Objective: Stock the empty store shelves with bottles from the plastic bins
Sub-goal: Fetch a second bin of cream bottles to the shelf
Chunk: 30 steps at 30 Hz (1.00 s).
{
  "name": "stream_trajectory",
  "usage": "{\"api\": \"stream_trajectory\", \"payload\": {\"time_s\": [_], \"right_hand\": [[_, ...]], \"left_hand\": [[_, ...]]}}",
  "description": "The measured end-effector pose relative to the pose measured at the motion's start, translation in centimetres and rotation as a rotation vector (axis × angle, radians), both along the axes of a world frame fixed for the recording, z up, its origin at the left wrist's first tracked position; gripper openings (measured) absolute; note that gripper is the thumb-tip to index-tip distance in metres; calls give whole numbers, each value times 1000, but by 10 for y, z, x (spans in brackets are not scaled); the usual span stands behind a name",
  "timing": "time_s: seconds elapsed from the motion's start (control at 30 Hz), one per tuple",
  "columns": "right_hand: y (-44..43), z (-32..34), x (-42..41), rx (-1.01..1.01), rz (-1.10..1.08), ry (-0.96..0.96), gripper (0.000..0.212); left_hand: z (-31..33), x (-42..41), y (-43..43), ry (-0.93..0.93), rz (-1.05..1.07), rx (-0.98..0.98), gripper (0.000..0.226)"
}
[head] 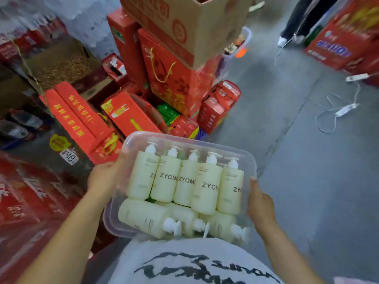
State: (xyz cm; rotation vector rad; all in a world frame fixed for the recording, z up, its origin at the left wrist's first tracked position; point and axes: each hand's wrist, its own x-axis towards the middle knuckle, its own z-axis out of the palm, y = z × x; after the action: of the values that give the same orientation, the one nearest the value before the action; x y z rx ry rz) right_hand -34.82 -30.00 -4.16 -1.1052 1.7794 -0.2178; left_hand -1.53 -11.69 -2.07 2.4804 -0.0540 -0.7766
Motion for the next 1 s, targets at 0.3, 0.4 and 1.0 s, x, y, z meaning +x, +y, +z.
{"api": "stream_trajectory", "payload": {"time_s": [0.3,0.4,1.0], "right_hand": [[64,1,-207,-13,-506,134,86],[87,2,-250,-72,-763,125,87],[114,-32,-286,241,-1850,-31,88]], "left_hand": [[-3,-188,-160,-31,-575,-73,72],[-5,-253,-216,-54,-854,-16,83],[-24,-566,-434,-153,-1972,211,95]]}}
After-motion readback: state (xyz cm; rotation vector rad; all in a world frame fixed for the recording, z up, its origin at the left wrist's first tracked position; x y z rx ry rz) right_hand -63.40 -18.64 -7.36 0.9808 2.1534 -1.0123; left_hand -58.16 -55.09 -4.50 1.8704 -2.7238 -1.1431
